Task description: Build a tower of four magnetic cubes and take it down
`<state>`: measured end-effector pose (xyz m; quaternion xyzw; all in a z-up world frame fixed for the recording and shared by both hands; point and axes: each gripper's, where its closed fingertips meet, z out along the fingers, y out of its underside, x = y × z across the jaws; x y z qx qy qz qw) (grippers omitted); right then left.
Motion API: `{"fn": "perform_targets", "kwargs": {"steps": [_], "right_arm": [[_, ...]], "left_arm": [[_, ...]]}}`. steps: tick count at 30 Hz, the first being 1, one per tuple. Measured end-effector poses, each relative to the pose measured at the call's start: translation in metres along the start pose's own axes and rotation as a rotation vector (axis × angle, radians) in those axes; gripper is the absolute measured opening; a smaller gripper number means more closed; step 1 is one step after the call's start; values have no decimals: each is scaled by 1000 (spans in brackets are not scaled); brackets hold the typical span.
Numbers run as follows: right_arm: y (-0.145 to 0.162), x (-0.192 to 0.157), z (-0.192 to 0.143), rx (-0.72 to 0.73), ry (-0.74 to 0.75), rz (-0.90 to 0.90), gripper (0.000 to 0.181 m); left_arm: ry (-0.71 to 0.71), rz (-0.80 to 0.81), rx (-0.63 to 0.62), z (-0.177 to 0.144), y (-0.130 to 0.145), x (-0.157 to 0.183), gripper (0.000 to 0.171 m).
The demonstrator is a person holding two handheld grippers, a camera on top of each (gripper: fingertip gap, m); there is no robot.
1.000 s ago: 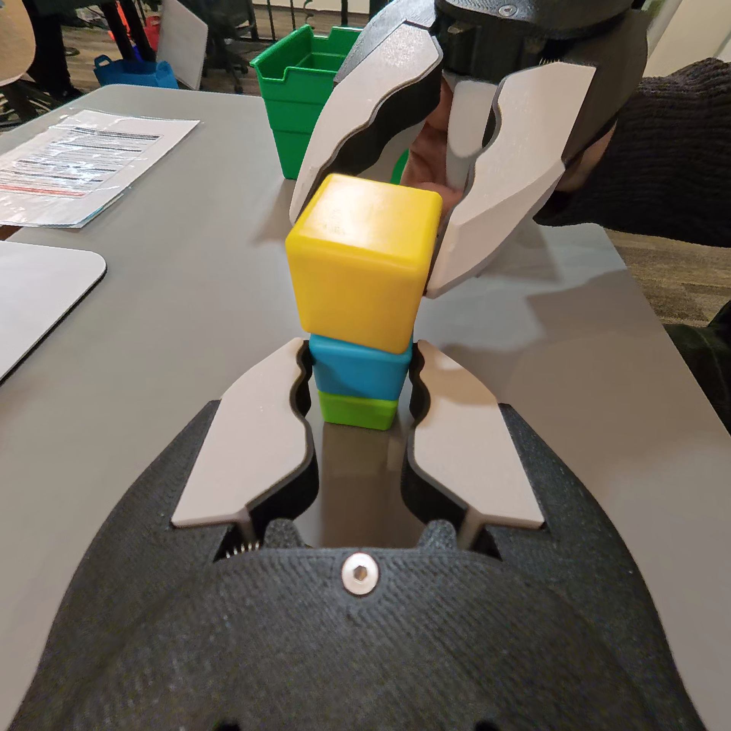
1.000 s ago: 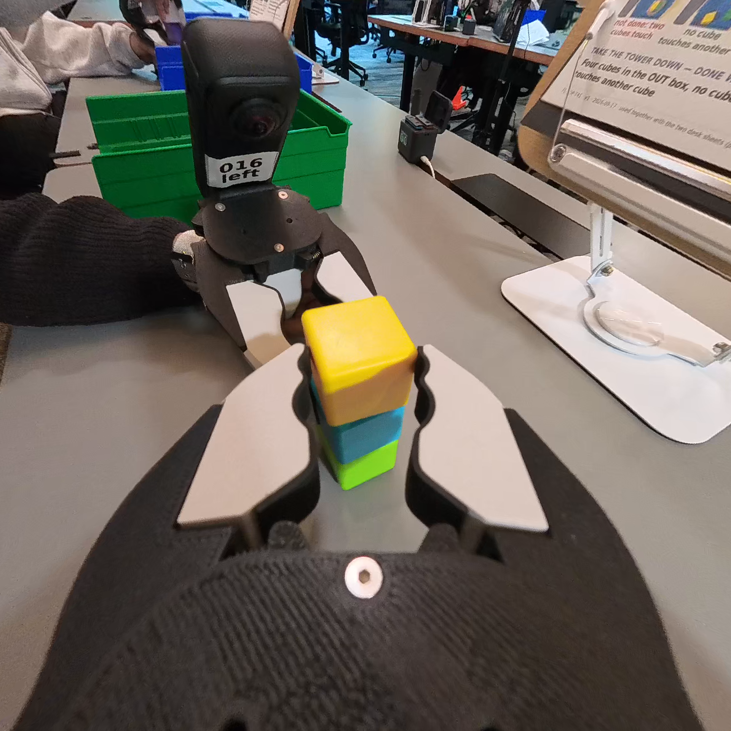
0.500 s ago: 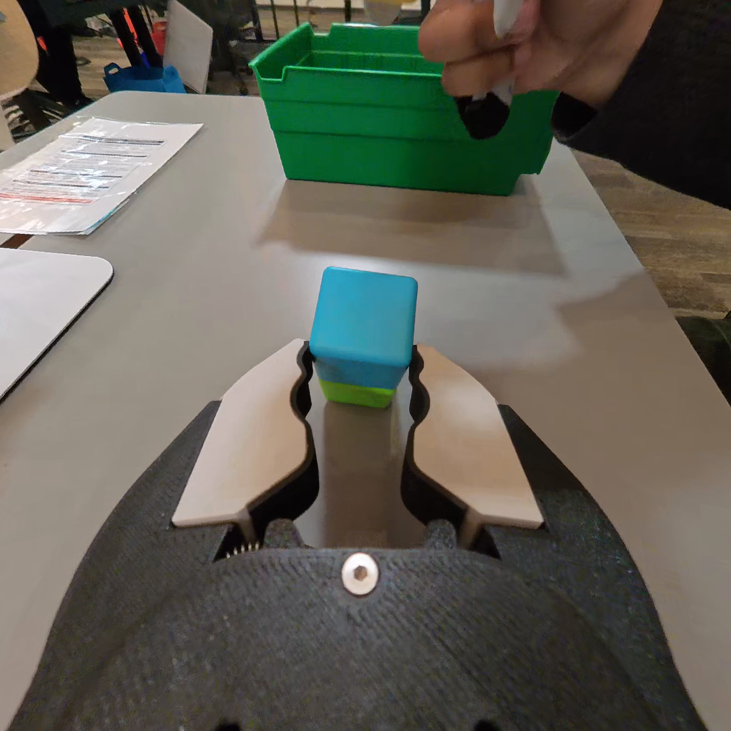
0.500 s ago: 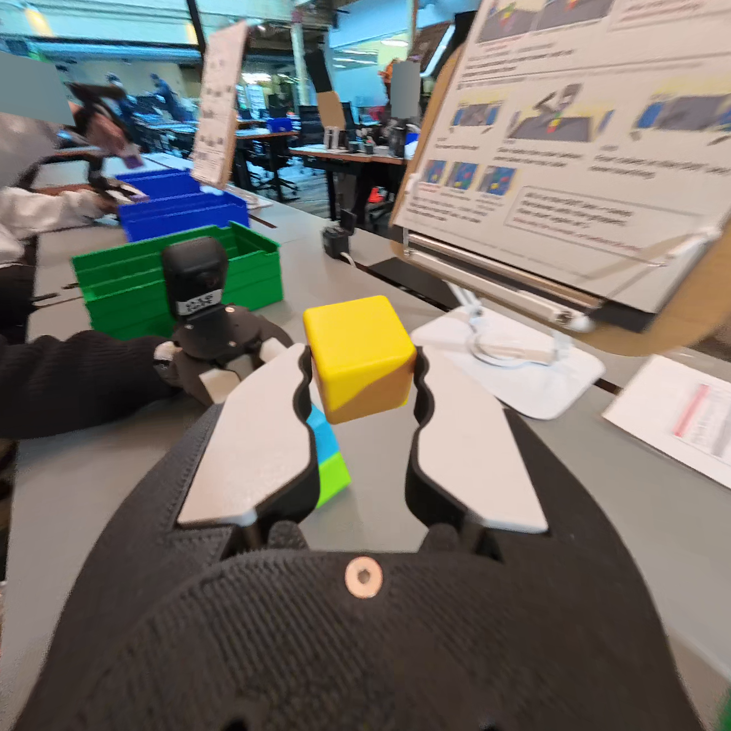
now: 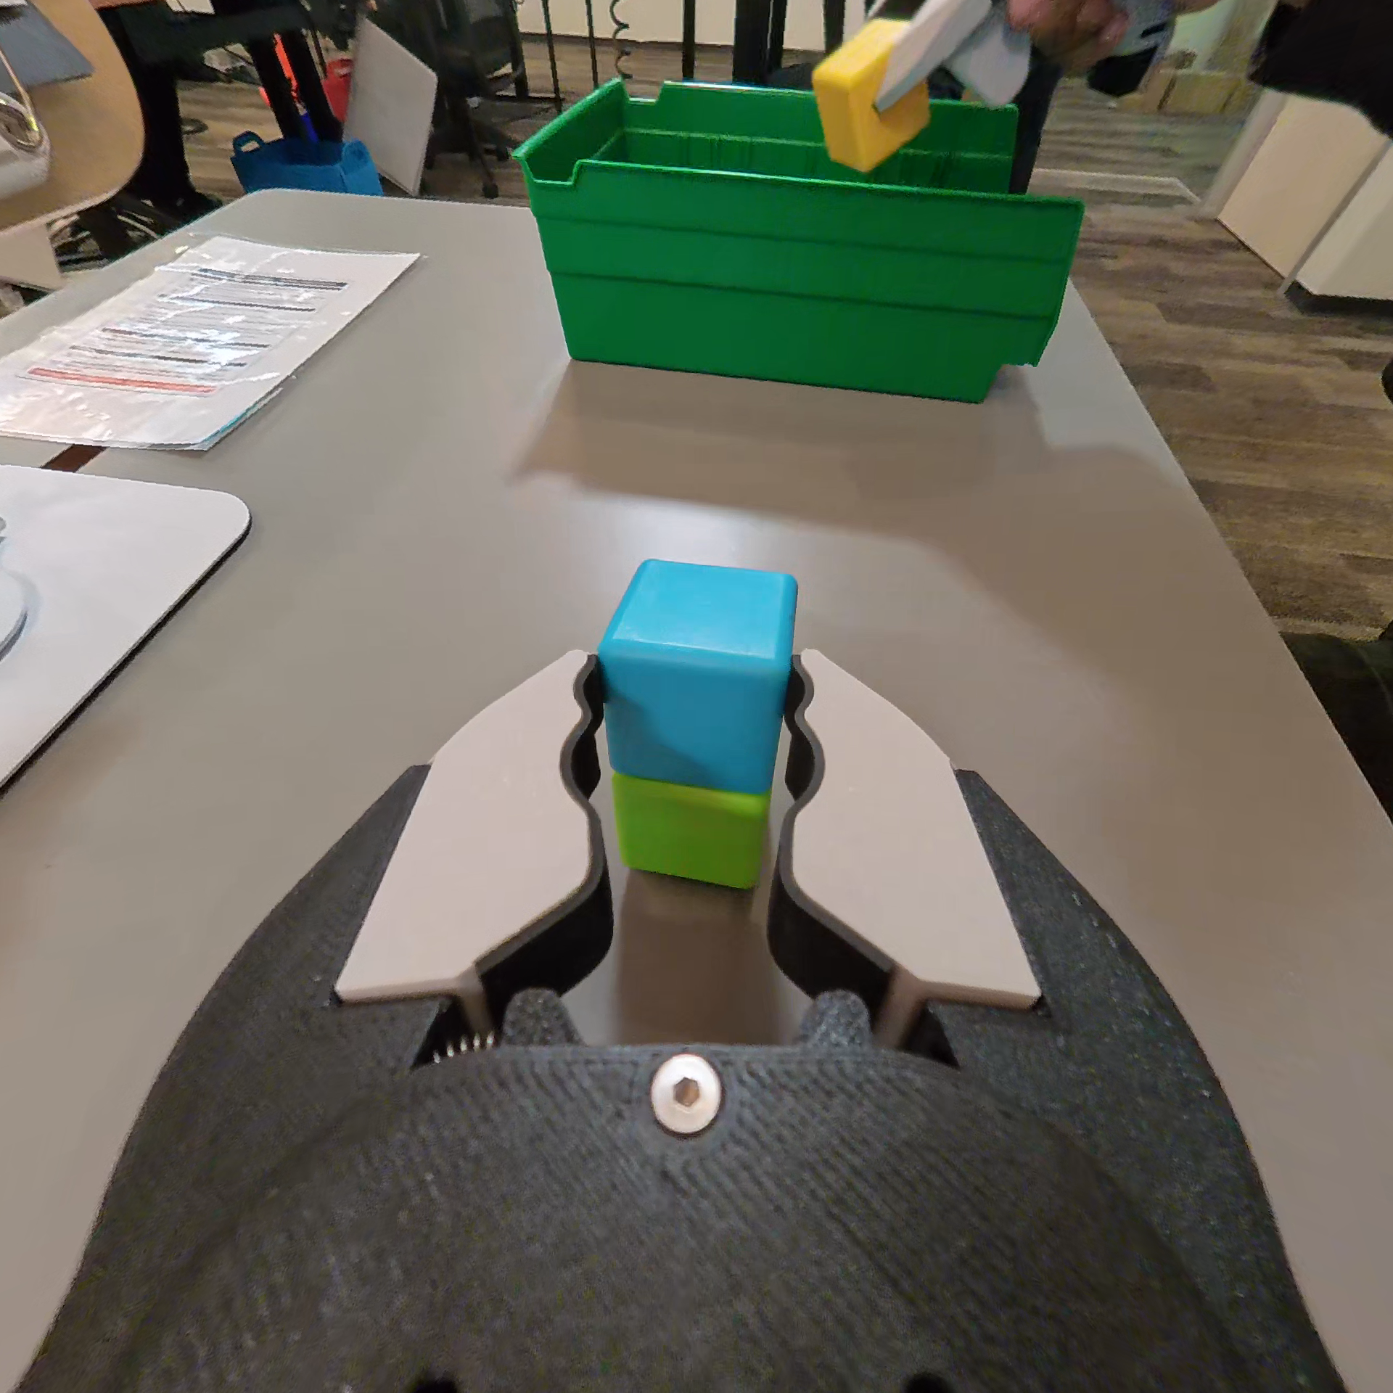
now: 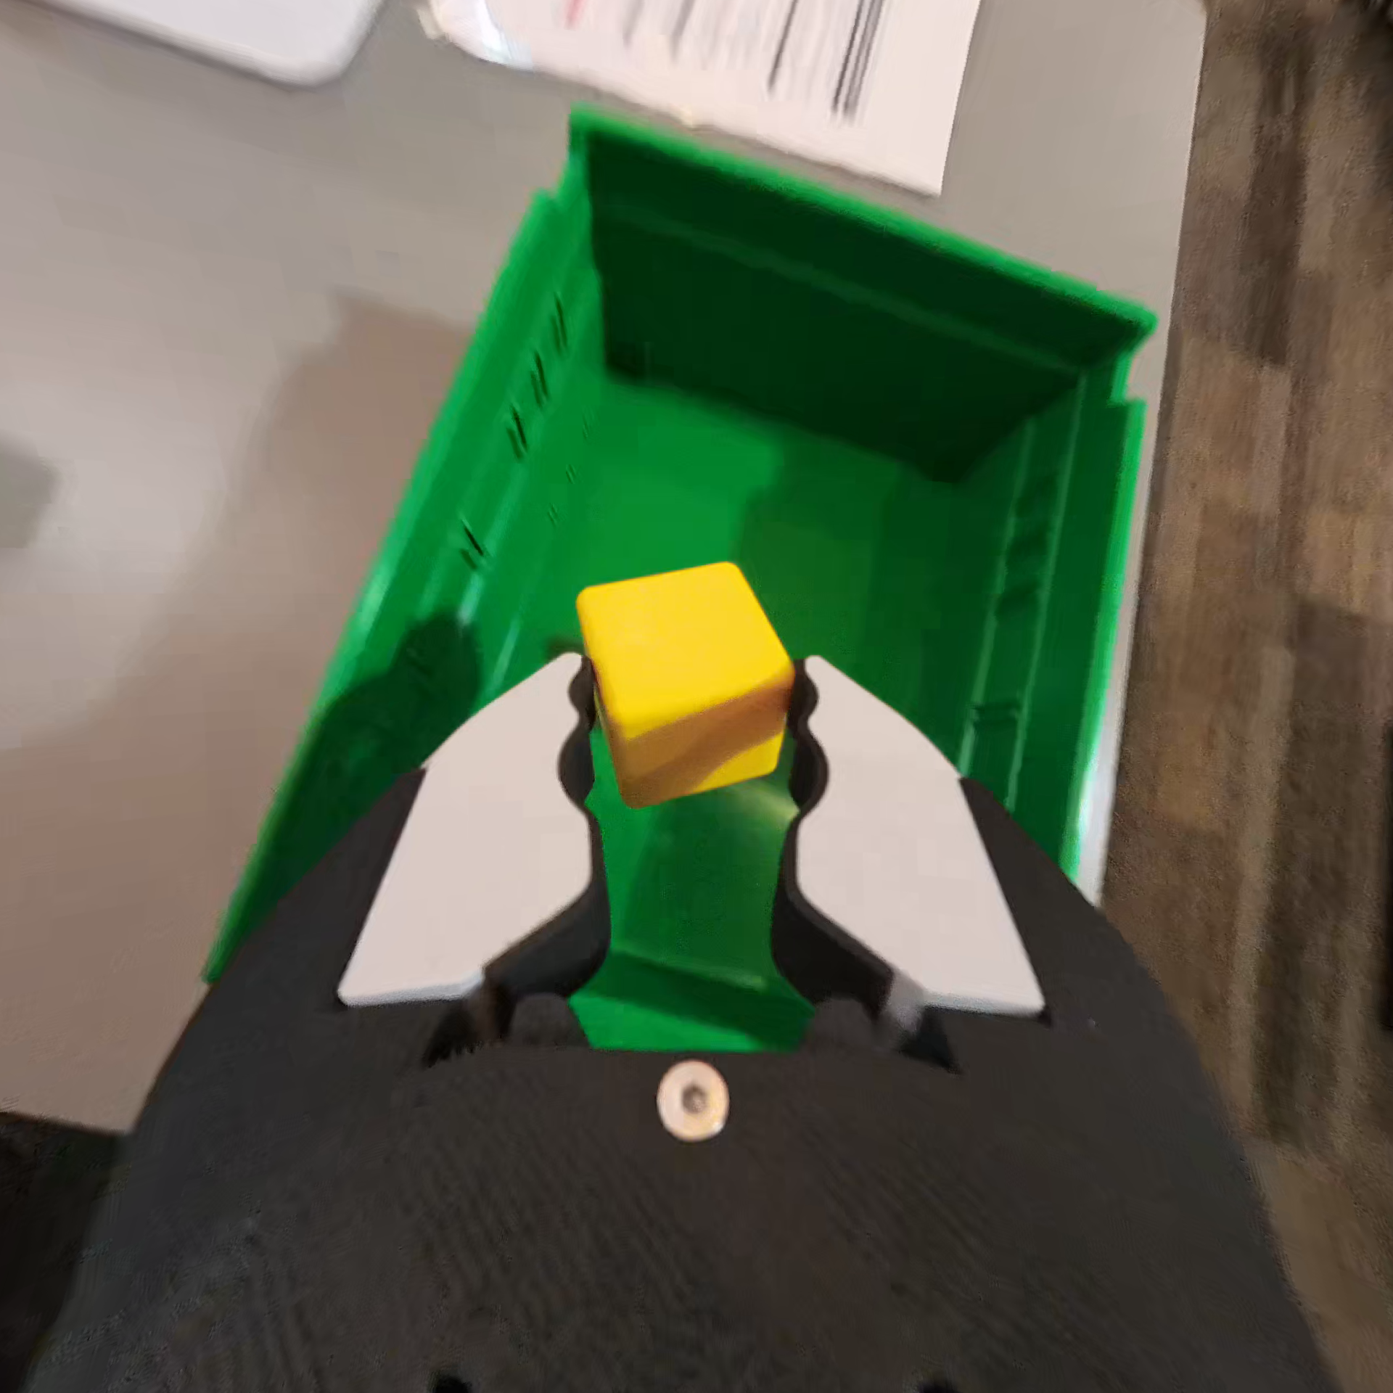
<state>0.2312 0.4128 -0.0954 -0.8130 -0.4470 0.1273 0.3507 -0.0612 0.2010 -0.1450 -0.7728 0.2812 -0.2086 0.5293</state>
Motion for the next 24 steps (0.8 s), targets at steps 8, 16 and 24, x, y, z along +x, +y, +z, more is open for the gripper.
{"fn": "perform_targets", "kwargs": {"steps": [8, 16, 24], "right_arm": [[69, 13, -6, -417, 69, -190, 51], [114, 27, 6, -750, 66, -256, 51], [134, 31, 14, -886, 65, -273, 51]], "left_arm": [[10, -17, 14, -2, 1, -1, 47], [10, -12, 14, -2, 1, 0, 47], [15, -17, 18, -2, 1, -1, 47]]}}
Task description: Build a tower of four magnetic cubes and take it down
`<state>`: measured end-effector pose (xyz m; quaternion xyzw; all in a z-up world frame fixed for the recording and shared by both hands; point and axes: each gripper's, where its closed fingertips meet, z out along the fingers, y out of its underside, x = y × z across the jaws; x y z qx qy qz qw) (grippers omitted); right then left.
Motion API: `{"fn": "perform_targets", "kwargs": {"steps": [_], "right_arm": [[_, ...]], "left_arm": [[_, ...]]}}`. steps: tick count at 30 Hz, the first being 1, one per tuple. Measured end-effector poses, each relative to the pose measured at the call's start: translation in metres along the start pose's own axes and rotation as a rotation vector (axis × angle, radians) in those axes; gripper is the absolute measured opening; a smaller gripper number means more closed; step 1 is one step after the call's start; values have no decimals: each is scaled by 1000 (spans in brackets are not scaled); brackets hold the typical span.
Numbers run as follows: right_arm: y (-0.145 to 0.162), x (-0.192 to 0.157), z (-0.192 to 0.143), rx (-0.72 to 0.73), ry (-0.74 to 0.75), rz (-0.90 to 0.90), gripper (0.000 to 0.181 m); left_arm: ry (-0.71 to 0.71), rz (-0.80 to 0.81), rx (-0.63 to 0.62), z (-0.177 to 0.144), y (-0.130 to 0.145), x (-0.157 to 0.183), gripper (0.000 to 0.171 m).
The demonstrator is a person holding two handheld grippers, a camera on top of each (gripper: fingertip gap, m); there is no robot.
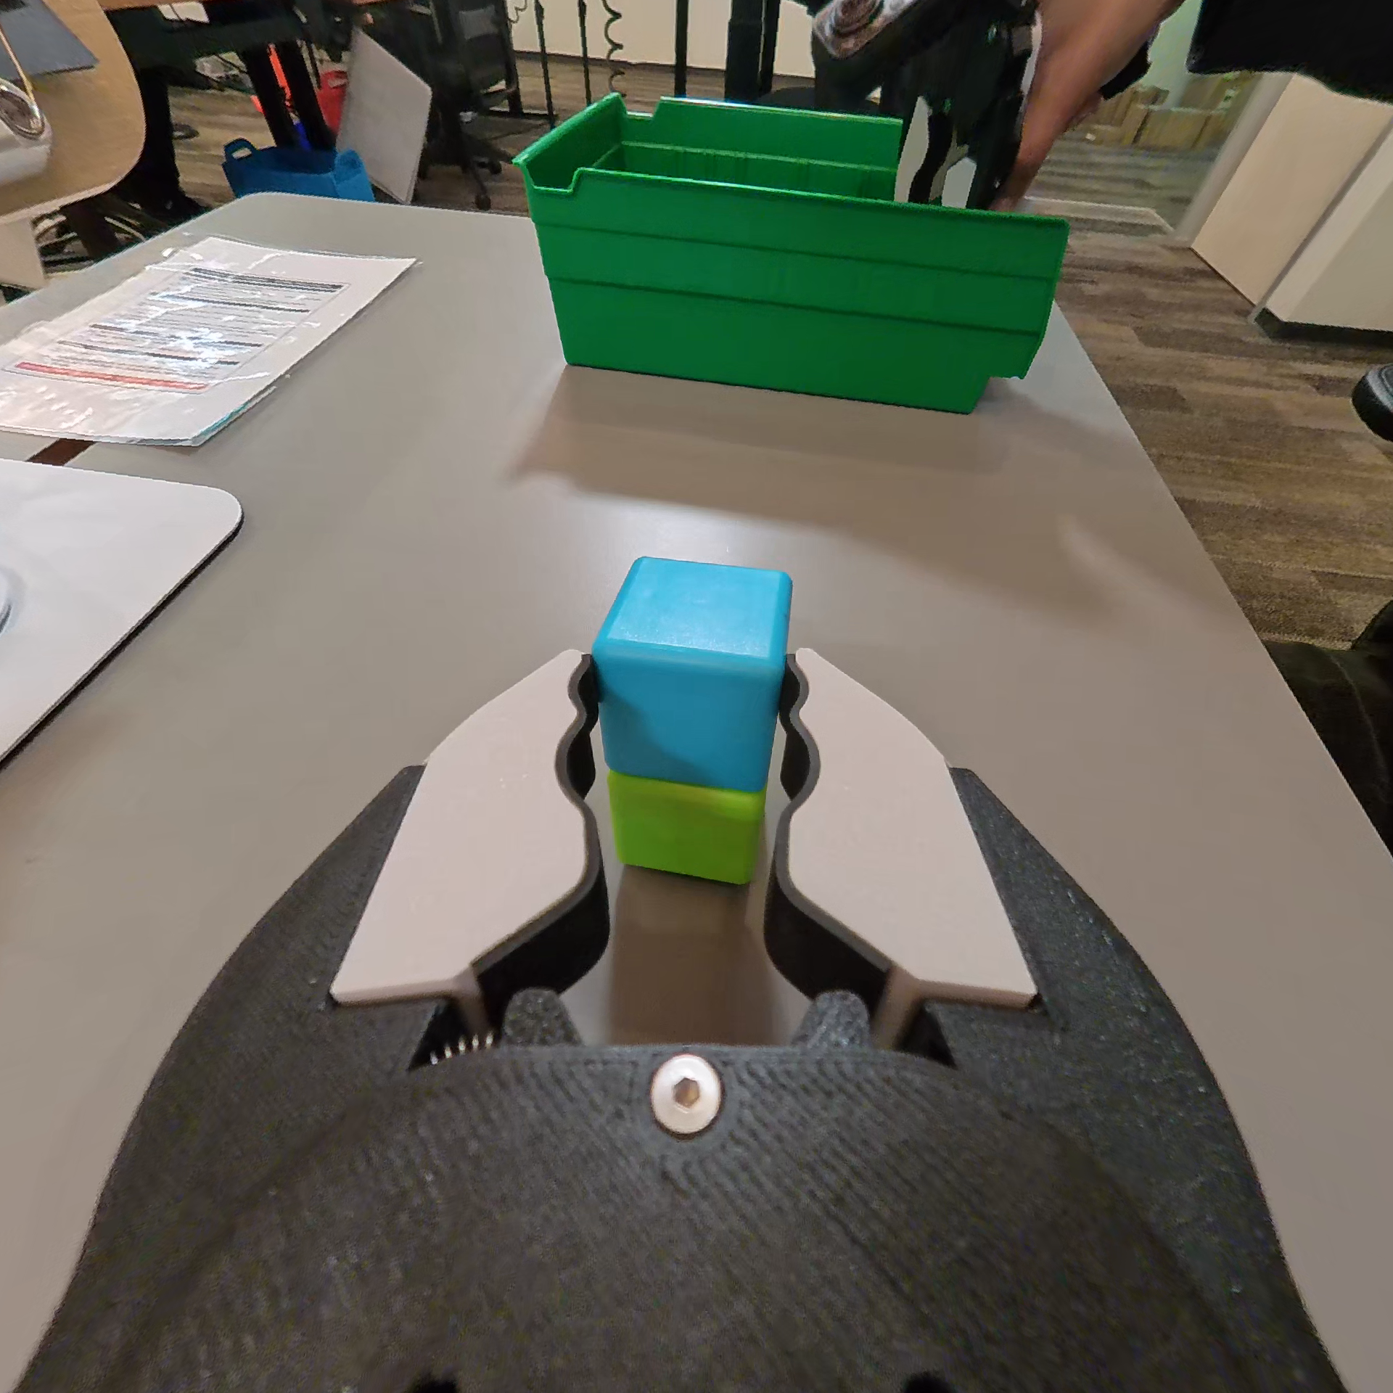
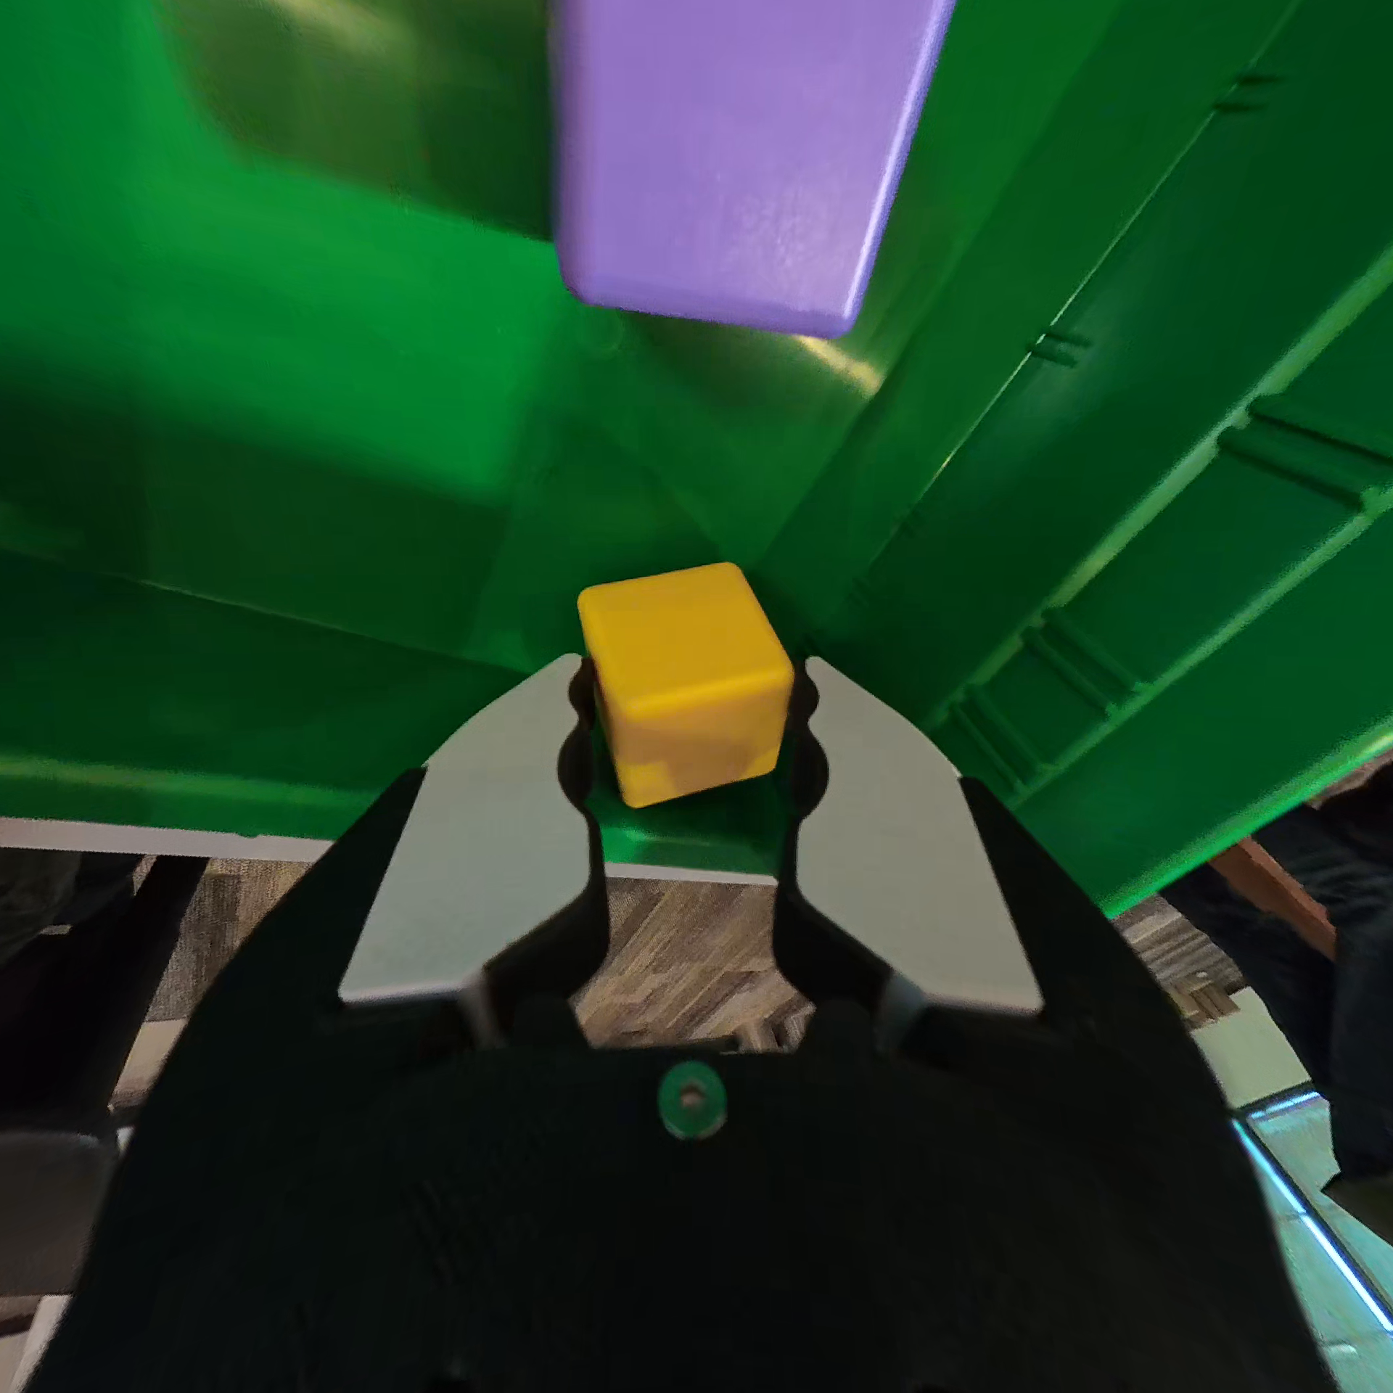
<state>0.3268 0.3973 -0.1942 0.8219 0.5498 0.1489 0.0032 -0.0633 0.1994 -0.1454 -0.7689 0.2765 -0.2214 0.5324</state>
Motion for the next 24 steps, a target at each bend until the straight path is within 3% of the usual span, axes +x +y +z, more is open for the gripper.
{"fn": "perform_targets", "kwargs": {"steps": [4, 8, 12, 17, 21, 24], "right_arm": [[0, 5, 1, -9, 64, -37, 51], [-4, 3, -5, 29, 59, -34, 67], [-13, 1, -23, 114, 54, -21, 72], [-66, -23, -94, 475, 53, -42, 75], [-125, -95, -170, 866, 8, -244, 79], [-159, -158, -204, 1029, -9, -397, 79]], "left_arm": [[1, -1, 1, 0, 0, 0, 47], [1, 0, 0, 0, 0, 0, 47], [5, -1, 1, 0, 1, 0, 47], [11, -1, -5, 0, 1, 3, 49], [28, 28, -31, -1, 1, 10, 68], [42, 38, -40, -4, 0, 13, 75]]}}
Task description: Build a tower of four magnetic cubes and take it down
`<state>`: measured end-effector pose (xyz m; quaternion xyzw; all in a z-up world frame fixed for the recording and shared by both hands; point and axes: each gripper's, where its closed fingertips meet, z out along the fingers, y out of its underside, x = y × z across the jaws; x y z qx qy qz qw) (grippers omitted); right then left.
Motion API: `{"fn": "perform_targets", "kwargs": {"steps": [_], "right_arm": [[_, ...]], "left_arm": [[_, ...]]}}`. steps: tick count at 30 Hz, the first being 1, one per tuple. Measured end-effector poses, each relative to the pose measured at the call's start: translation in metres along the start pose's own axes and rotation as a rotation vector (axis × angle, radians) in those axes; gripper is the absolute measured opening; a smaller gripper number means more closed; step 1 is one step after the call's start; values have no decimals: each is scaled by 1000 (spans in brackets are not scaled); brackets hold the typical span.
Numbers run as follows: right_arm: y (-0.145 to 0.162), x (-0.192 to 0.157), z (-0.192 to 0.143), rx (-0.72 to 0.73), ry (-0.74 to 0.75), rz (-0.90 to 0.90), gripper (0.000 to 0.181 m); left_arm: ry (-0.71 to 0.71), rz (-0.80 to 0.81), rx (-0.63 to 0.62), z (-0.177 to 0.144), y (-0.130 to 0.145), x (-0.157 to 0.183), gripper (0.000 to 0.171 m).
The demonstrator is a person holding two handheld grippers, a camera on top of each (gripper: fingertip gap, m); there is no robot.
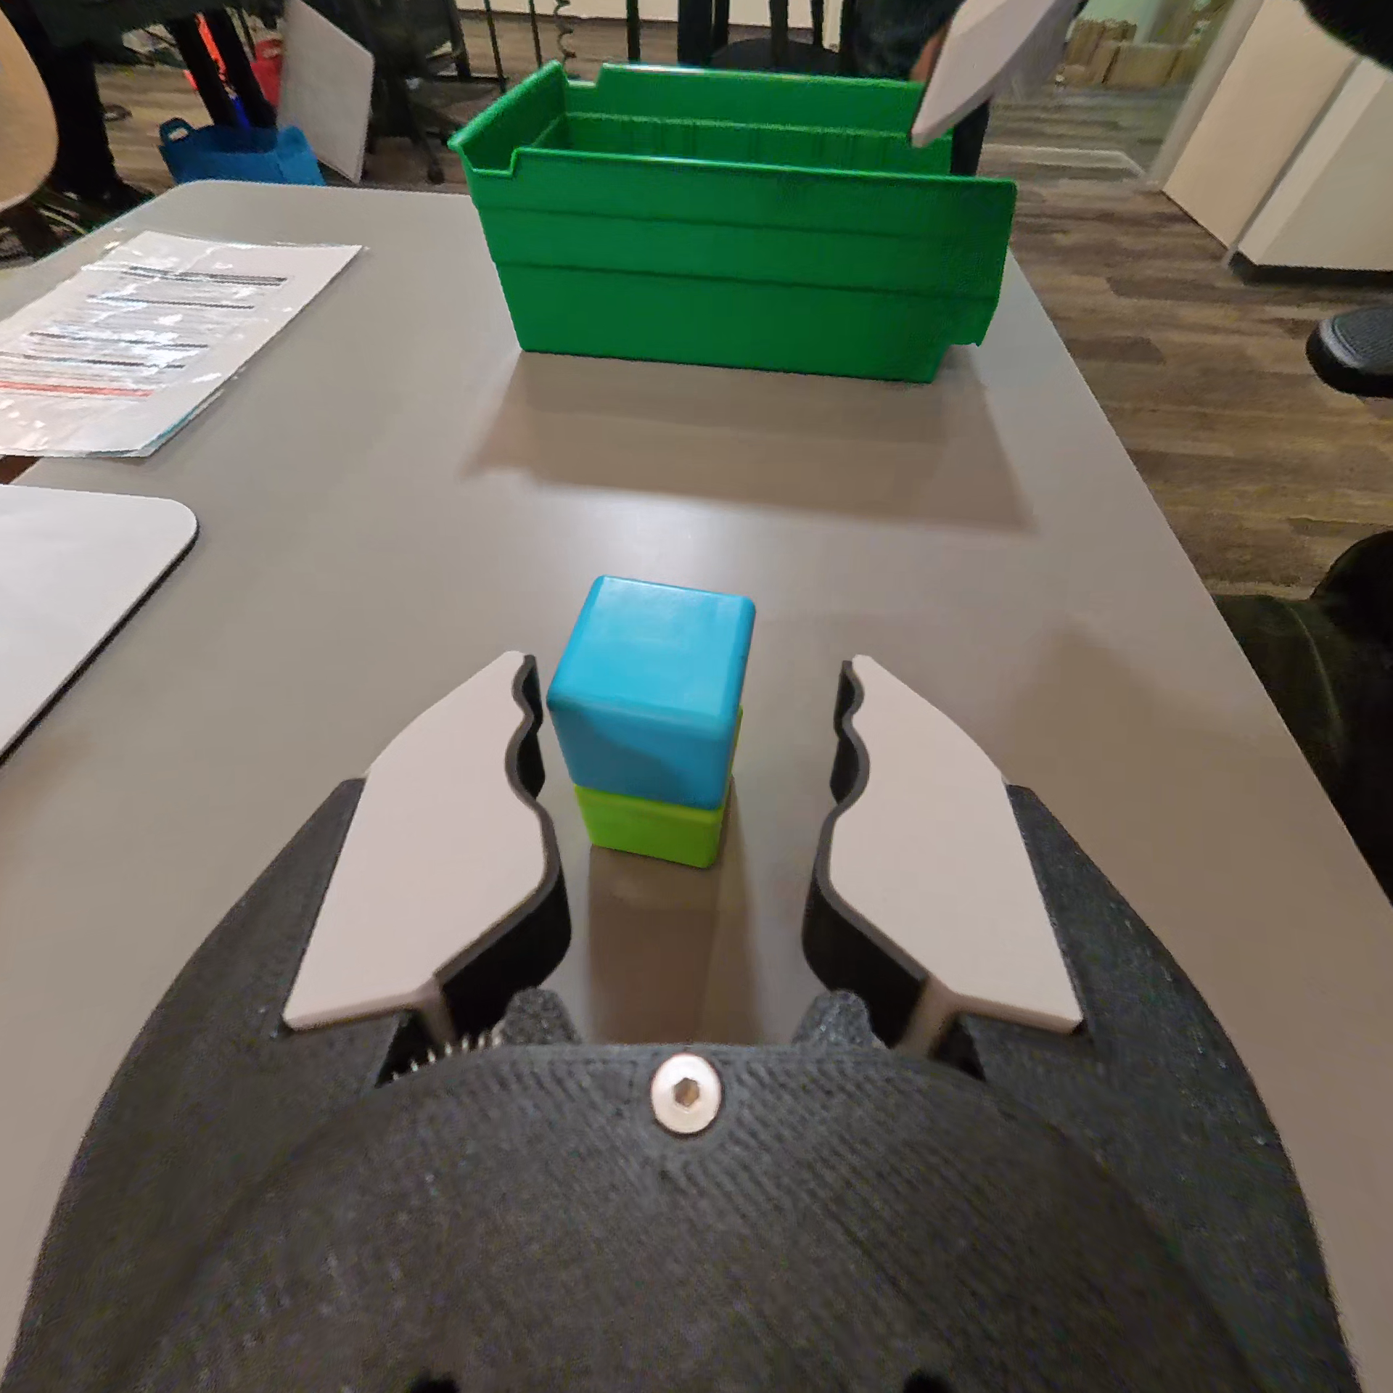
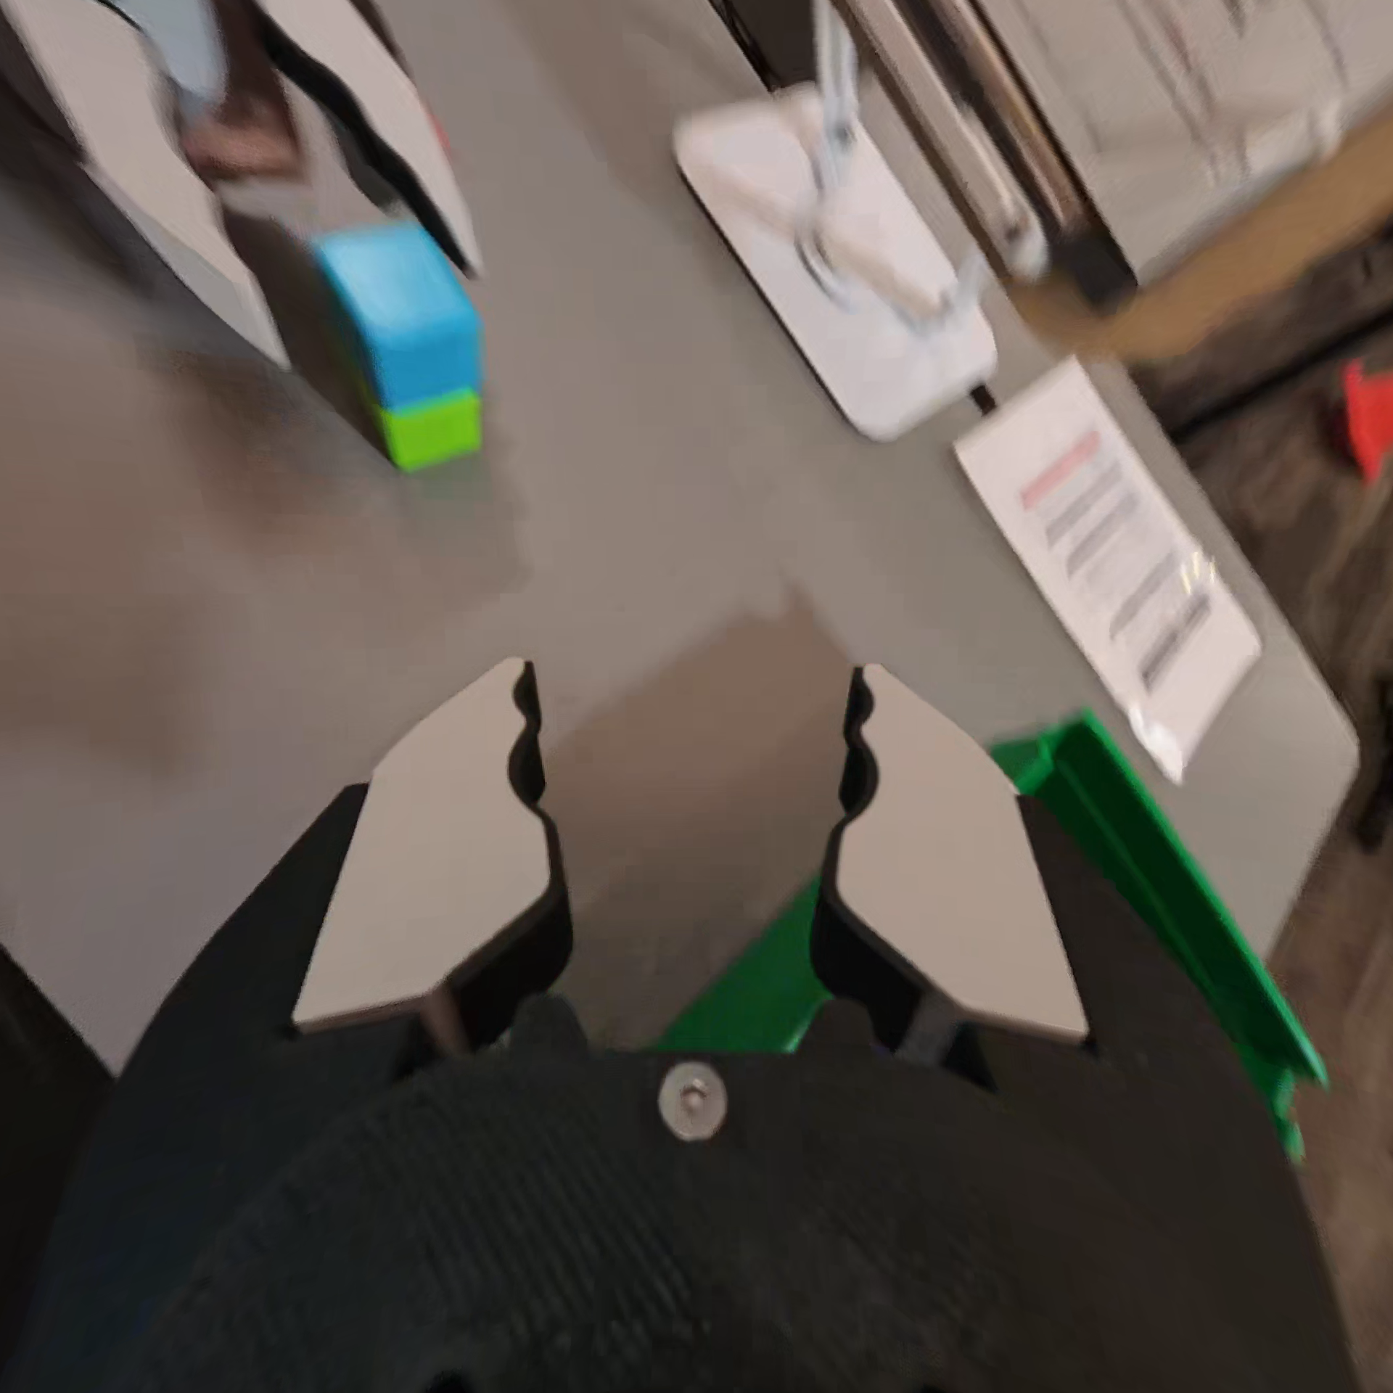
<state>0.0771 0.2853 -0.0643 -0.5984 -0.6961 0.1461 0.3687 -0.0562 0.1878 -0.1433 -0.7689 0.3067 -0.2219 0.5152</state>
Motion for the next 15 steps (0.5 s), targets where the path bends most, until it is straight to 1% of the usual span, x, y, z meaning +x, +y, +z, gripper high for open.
{"fn": "perform_targets", "kwargs": {"steps": [3, 5, 8, 10, 12, 15], "right_arm": [[-48, -45, 26, 134, -88, -99, 79], [-72, -73, 45, 207, -166, -133, 79], [-96, -90, 71, 320, -183, -180, 69], [-102, -100, 86, 349, -239, -156, 71], [-104, -105, 100, 360, -281, -119, 73], [-98, -108, 118, 342, -315, -82, 75]], "left_arm": [[-12, 7, -61, -2, 11, -4, 81], [-27, 4, -106, -2, 22, -9, 81], [-28, -9, -157, 1, 34, -11, 79], [-25, -26, -186, 3, 37, -9, 77], [-5, -49, -243, 7, 45, -6, 76], [-18, -50, -281, 10, 50, -8, 74]]}}
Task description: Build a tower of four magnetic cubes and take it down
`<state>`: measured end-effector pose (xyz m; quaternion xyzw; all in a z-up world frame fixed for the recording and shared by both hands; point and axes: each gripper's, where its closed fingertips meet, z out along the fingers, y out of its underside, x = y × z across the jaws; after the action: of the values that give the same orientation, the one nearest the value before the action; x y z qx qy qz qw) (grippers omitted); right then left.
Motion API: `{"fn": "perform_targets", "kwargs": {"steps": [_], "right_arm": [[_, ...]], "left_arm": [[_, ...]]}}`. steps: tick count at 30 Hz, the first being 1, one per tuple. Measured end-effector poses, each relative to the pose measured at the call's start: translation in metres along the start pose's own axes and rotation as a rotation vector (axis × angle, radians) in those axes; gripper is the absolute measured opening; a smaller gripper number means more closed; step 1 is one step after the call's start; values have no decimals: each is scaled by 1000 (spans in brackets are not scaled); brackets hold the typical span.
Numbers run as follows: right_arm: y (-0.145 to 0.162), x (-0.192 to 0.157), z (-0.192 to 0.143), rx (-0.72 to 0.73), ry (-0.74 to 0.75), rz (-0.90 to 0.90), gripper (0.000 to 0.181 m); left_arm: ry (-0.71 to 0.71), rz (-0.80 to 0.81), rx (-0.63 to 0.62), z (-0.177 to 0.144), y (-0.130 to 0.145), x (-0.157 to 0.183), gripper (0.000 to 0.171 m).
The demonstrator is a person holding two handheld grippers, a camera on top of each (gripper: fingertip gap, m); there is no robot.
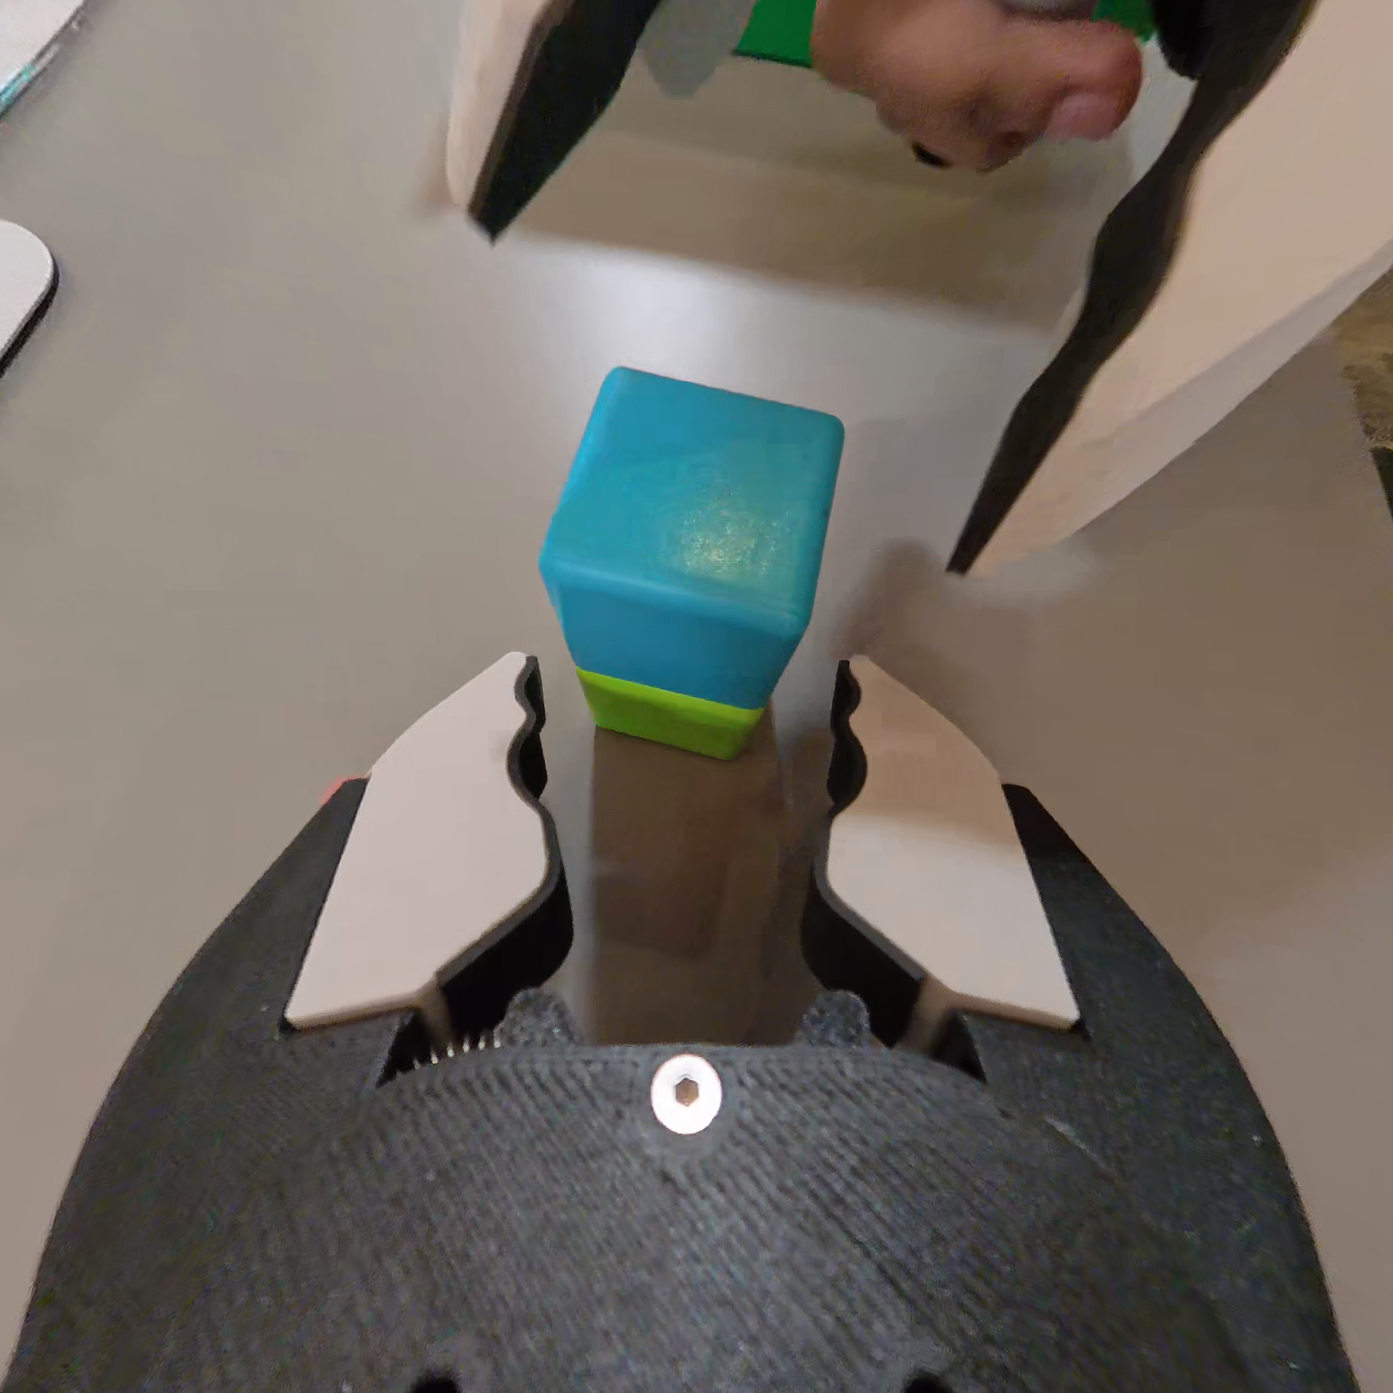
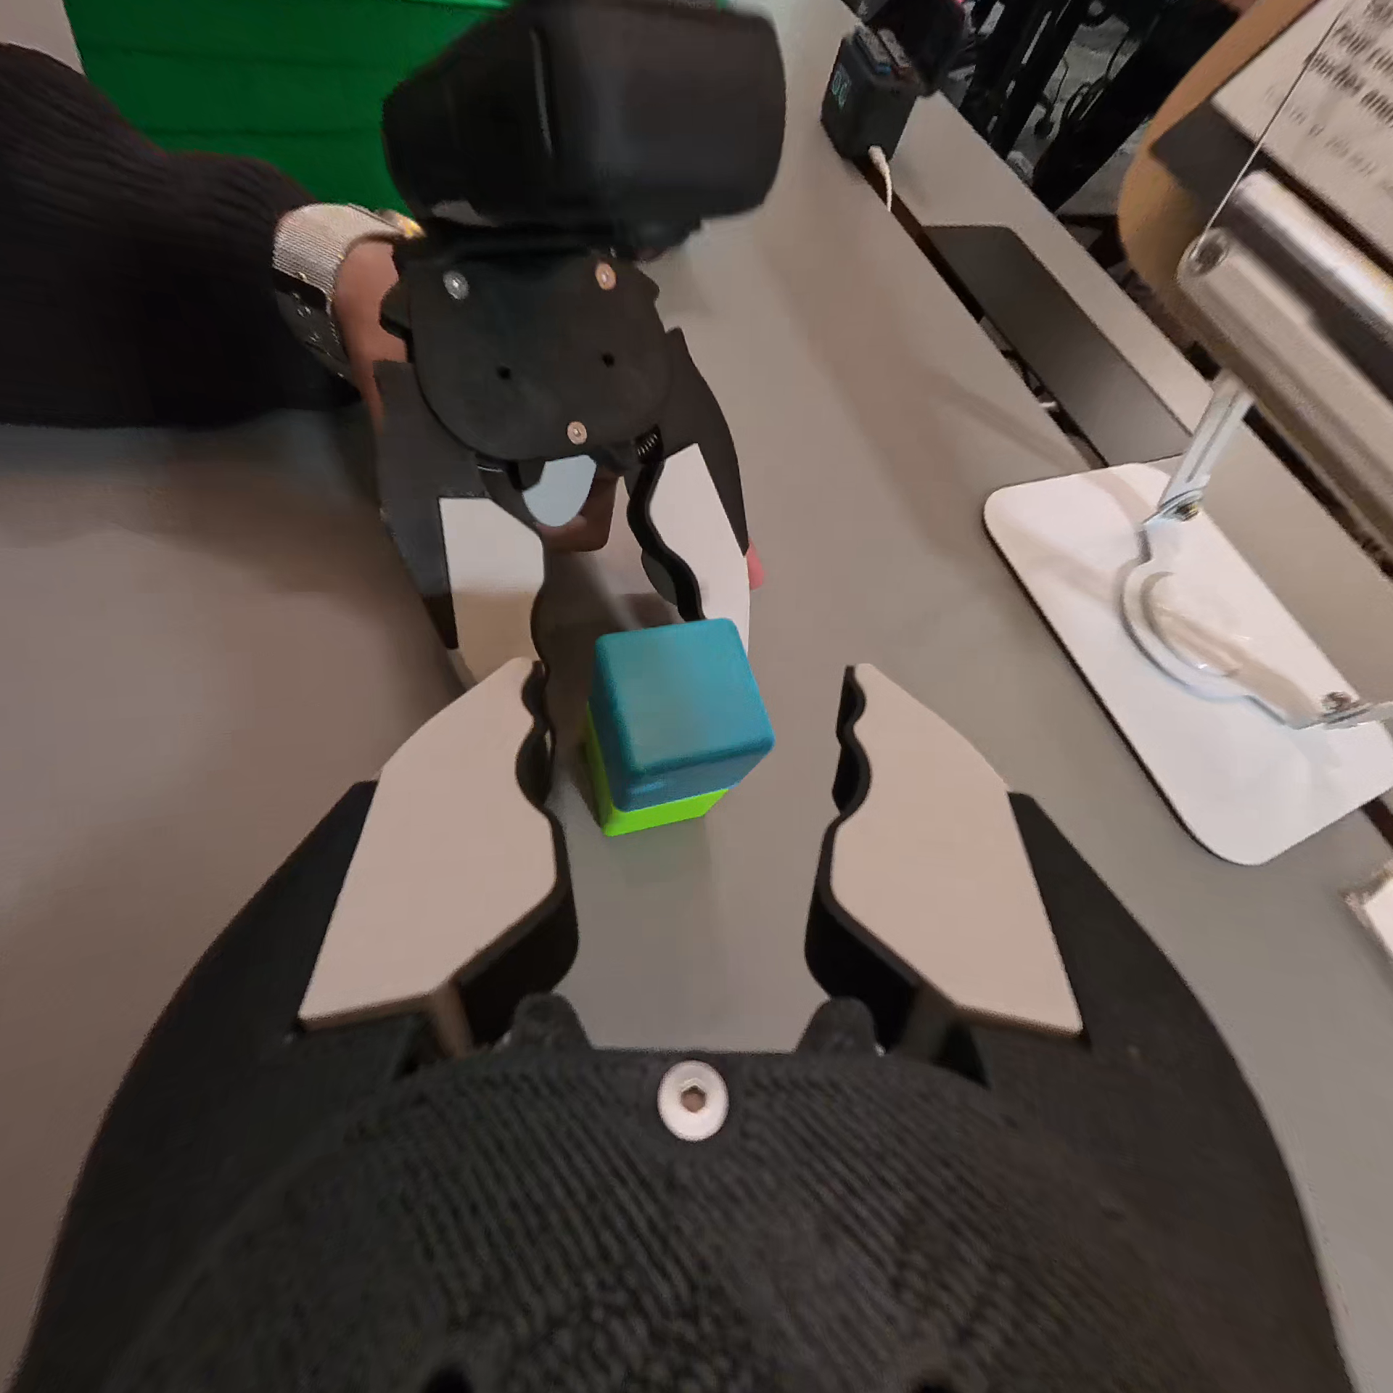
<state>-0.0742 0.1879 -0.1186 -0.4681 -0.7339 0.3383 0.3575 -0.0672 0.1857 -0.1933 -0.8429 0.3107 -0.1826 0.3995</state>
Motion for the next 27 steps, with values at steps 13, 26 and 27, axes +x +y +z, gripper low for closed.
{"fn": "perform_targets", "kwargs": {"steps": [13, 26, 27], "right_arm": [[17, -2, 14, 46, -84, 85, 66], [23, -9, 18, 71, -103, 35, 51], [24, -9, 18, 74, -106, 46, 51]], "left_arm": [[42, -35, -65, 9, 5, -1, 53], [53, 14, -81, 10, 7, 5, 52], [52, 16, -81, 11, 7, 5, 52]]}}
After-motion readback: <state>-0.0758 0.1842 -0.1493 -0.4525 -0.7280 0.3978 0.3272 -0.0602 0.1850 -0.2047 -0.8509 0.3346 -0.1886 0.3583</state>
